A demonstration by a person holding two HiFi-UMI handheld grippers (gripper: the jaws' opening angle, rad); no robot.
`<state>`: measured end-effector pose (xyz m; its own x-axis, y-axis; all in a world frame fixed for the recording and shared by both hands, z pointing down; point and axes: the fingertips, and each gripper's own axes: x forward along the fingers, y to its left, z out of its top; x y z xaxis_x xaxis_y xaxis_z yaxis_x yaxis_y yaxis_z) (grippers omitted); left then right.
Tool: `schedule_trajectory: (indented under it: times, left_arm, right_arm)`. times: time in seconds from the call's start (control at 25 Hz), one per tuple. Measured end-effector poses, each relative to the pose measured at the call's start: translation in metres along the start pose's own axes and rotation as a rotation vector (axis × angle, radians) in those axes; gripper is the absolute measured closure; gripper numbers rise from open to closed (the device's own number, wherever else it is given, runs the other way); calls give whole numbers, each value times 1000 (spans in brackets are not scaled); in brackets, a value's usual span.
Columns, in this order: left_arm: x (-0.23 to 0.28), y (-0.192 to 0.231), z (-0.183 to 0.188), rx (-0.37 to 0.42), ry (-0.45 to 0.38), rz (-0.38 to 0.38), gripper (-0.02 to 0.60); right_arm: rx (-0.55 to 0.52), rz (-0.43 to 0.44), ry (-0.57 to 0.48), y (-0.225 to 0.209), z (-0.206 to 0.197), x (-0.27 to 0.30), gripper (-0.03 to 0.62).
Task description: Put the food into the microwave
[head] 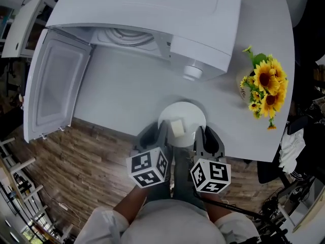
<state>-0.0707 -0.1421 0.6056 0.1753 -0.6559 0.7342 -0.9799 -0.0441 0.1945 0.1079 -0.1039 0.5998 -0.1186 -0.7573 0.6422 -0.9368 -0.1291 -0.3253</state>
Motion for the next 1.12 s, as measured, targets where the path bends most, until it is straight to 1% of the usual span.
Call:
schedule_trajectory:
  times: [0.56, 0.8, 1.12]
  left_arm:
    - [-14, 66, 49, -120, -91, 94, 168]
    - [-17, 94, 71, -172, -123, 109, 168]
    - [-11, 128, 95, -193, -152, 123, 169]
  right_arm:
    - [-109, 133, -23, 81, 37, 33, 517]
    - [-142, 163, -37, 116, 50, 46, 517]
    - [-171, 178, -56, 154, 63, 69, 517]
